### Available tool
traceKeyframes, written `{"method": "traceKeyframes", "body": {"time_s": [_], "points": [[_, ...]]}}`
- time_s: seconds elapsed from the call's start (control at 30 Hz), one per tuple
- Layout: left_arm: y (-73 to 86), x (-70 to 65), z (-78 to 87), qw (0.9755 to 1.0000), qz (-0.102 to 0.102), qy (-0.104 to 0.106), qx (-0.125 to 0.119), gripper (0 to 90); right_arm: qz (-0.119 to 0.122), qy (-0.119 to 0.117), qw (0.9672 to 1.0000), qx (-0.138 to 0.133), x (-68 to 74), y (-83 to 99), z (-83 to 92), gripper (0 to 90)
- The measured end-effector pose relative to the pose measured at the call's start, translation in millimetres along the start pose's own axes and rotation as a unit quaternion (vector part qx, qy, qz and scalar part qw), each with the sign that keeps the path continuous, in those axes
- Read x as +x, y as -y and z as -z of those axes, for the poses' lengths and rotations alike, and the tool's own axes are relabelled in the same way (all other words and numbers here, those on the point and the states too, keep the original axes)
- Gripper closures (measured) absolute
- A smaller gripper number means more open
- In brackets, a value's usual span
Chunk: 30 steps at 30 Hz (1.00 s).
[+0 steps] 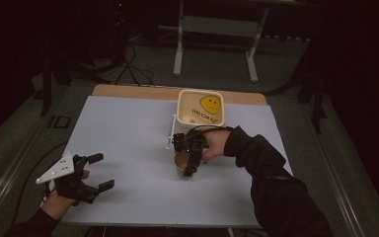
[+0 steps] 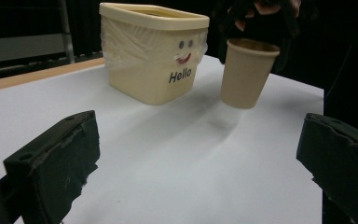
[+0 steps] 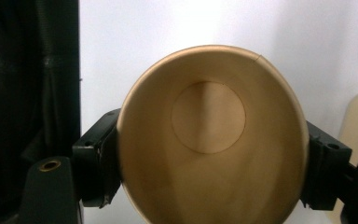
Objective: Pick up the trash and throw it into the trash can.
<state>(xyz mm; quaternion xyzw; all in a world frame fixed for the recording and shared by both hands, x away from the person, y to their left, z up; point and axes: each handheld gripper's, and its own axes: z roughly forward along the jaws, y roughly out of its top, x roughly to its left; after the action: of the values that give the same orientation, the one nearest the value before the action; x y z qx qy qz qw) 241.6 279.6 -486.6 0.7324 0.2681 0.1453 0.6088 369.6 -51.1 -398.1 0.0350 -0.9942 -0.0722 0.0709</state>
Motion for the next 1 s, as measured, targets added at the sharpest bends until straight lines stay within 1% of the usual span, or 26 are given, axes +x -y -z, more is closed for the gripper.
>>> {"method": "traceKeyframes", "body": {"time_s": [0.07, 0.13, 0.17, 0.2, 0.33, 0.37, 0.4, 0.47, 0.53, 0.87, 0.93, 1.0], "points": [[0.0, 0.1, 0.0, 1.0, 0.0, 0.0, 0.0, 0.4, 0.001, 0.001, 1.0, 0.0, -0.1, -0.1, 5.7, 23.0], [0.0, 0.0, 0.0, 1.0, 0.0, 0.0, 0.0, 0.4, 0.001, 0.004, 1.0, -0.007, -0.1, 0.2, 11.6, 23.0], [-0.1, 0.0, 0.0, 1.0, 0.0, 0.0, -0.001, 0.4, -0.001, 0.003, 1.0, -0.002, 0.0, 0.1, 15.0, 23.1], [-0.1, -0.1, -0.1, 1.0, 0.0, 0.0, -0.001, 0.4, 0.001, 0.005, 1.0, -0.005, 0.3, 0.3, 17.0, 23.1], [0.0, -0.1, -0.2, 1.0, 0.0, 0.0, -0.001, 0.4, 0.0, 0.006, 1.0, 0.003, 0.6, 0.0, 24.4, 23.0], [0.0, 0.0, -0.2, 1.0, 0.001, 0.0, -0.001, 0.4, -0.002, 0.006, 1.0, 0.0, 1.2, 0.4, 25.4, 23.1], [-0.1, 0.1, -0.1, 1.0, 0.001, 0.0, -0.001, 0.4, -0.001, 0.007, 1.0, 0.005, 0.9, 0.1, 28.3, 23.3], [0.0, 0.2, -0.3, 1.0, 0.001, 0.001, -0.001, 0.4, -0.001, 0.007, 1.0, 0.006, 0.9, 0.2, 29.7, 23.4], [0.1, 0.1, -0.6, 1.0, 0.002, 0.001, -0.002, 0.4, 0.0, 0.008, 1.0, 0.002, 0.5, 0.6, 35.9, 23.4], [0.1, 0.2, -0.6, 1.0, 0.001, 0.002, -0.001, 0.4, -0.002, 0.024, 0.9997, -0.004, -1.8, 1.0, 62.5, 23.7], [0.1, 0.4, -0.4, 1.0, 0.001, 0.002, -0.001, 0.4, 0.002, 0.032, 0.9995, -0.005, -1.7, 1.2, 67.4, 23.9], [0.2, 0.4, -0.3, 1.0, 0.001, 0.002, -0.001, 0.4, -0.005, 0.033, 0.9994, -0.005, -2.0, 1.3, 72.1, 23.8]]}}
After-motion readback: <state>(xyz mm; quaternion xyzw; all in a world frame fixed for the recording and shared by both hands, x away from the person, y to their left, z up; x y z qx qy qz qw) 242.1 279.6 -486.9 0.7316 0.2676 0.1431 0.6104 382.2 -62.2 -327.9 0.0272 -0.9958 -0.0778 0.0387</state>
